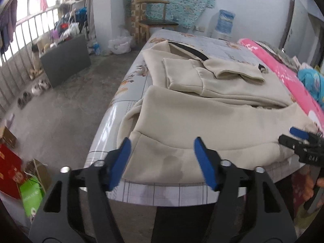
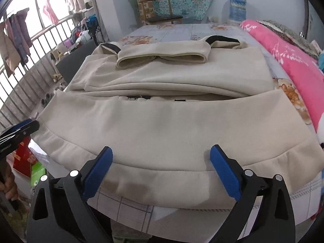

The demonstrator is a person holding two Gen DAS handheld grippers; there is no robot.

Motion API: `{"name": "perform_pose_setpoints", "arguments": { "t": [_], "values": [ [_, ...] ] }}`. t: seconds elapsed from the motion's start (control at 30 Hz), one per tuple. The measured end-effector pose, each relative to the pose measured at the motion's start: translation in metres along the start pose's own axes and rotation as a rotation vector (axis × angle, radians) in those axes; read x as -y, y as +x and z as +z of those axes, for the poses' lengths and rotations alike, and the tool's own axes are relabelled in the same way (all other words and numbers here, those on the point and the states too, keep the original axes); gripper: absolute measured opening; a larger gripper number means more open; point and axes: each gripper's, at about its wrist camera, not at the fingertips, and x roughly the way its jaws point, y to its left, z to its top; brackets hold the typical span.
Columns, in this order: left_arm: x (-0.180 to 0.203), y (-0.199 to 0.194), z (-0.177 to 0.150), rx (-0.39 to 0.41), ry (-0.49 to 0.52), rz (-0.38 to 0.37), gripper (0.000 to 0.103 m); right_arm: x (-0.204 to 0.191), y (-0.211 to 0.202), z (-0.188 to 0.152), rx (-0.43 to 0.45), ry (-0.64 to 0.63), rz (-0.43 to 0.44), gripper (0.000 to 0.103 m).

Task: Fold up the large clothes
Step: 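Open both grippers and hold them at the new folded edge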

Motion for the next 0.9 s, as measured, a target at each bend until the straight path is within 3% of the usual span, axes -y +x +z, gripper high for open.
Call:
{"name": "perform_pose_setpoints", "arguments": {
  "t": [0.17, 0.3, 0.37, 0.57, 0.67, 0.77, 0.9],
  "values": [
    [-0.004, 0.016, 0.011, 0.005, 0.002, -0.02, 0.045, -0.002, 0.003, 0.001, -0.007, -0.015, 0.0, 0.095],
    [-0.012, 0.032, 0.018, -0.035, -0.012, 0.026, 0.043, -0.002, 0.004, 0.001, -0.008, -0.02, -0.004, 0.095],
    [-0.019, 0.042, 0.019, -0.081, -0.047, -0.002, 0.039, -0.002, 0.004, 0.001, -0.008, -0.022, -0.004, 0.095],
    [-0.026, 0.021, 0.018, -0.013, -0.048, -0.169, 0.036, -0.003, 0.004, 0.001, -0.01, -0.031, -0.007, 0.095],
    [-0.027, 0.03, 0.019, -0.041, -0.046, -0.174, 0.036, -0.003, 0.005, 0.001, -0.007, -0.037, -0.009, 0.095],
    [-0.04, 0.049, 0.022, -0.079, -0.127, -0.212, 0.036, -0.003, 0.005, 0.001, -0.008, -0.043, -0.01, 0.096],
    [-0.041, 0.056, 0.029, -0.071, -0.171, -0.263, 0.036, -0.004, 0.005, 0.001, -0.008, -0.044, -0.012, 0.096]
  ]
}}
